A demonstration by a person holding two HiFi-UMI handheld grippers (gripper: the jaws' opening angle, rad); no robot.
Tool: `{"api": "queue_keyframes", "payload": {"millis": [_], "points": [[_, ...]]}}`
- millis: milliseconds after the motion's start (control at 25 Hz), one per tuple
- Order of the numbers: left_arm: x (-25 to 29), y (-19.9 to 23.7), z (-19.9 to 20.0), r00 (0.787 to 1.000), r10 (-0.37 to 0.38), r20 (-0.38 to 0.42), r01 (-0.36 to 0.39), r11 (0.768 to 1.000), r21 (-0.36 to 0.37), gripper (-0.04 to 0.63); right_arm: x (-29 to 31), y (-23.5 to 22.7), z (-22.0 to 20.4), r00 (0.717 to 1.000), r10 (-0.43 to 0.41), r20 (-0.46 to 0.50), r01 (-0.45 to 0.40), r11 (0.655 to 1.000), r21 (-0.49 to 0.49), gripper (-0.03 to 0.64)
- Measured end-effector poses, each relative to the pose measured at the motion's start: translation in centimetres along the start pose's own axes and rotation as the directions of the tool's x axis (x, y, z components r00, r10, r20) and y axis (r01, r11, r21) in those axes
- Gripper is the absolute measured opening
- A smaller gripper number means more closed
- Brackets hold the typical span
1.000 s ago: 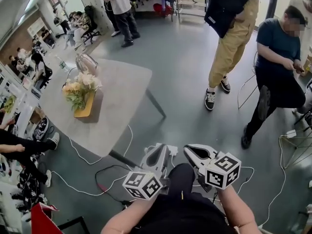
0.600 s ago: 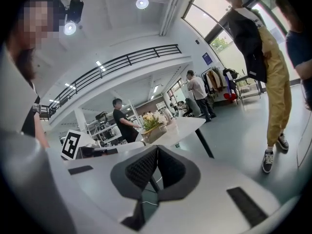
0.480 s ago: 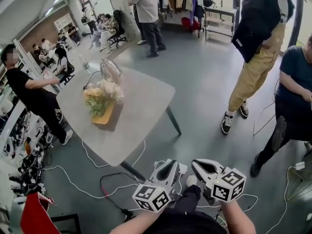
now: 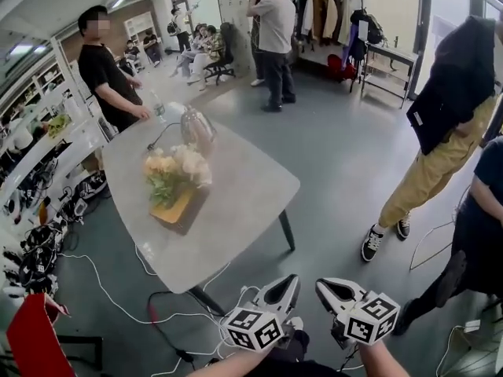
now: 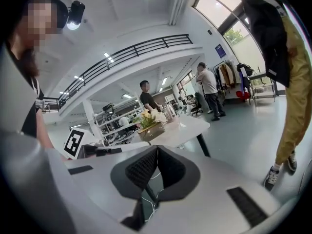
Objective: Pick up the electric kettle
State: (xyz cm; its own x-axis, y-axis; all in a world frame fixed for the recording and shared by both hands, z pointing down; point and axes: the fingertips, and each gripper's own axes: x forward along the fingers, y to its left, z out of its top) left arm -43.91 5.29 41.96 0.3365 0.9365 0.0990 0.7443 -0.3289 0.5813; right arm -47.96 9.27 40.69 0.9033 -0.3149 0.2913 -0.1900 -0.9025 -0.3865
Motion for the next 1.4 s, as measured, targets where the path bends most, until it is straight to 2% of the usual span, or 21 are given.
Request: {"api": "queue_keyframes", "payload": {"millis": [120, 480, 800, 960, 1120, 1240, 1400], "points": [[2.4, 0.5, 1.3, 1.0, 0.005, 0.013, -0.005, 1.0, 0.018, 0.018, 1.8, -2.3, 1.7, 1.0, 0.025, -0.006, -0.025, 1.0, 0.006, 0.006], [6.7, 7.5, 5.6, 0.985, 0.142, 0.097, -0.144, 0.989, 0.015, 0.018, 9.9, -7.0, 6.0, 0.988, 0.141, -0.065, -0.144, 0.989, -0.036, 0.006], [8.5, 9.9, 7.8, 0.969, 0.222, 0.109, -0.226, 0.974, 0.022, 0.018, 13.0, -10.6, 9.1, 0.983, 0.179, -0.051, -0.18, 0.984, -0.009, 0.006], [9.5, 10.7, 9.2, 0.957, 0.249, 0.151, -0.252, 0.968, 0.005, 0.018, 14.4, -12.3, 10.4, 0.976, 0.21, -0.057, -0.211, 0.977, -0.019, 0.006], [12.1, 11.3, 10.9, 0.934, 0.301, 0.192, -0.31, 0.95, 0.021, 0.017, 15.9, -14.5, 12.5, 0.964, 0.257, -0.065, -0.259, 0.966, -0.024, 0.006], [15.3, 11.6, 12.0, 0.908, 0.358, 0.217, -0.366, 0.931, -0.006, 0.018, 16.3, -16.5, 14.4, 0.949, 0.298, -0.1, -0.305, 0.951, -0.061, 0.006], [19.9, 11.0, 12.4, 0.887, 0.398, 0.234, -0.403, 0.915, -0.028, 0.017, 16.6, -20.0, 16.0, 0.928, 0.345, -0.143, -0.358, 0.93, -0.08, 0.006]]}}
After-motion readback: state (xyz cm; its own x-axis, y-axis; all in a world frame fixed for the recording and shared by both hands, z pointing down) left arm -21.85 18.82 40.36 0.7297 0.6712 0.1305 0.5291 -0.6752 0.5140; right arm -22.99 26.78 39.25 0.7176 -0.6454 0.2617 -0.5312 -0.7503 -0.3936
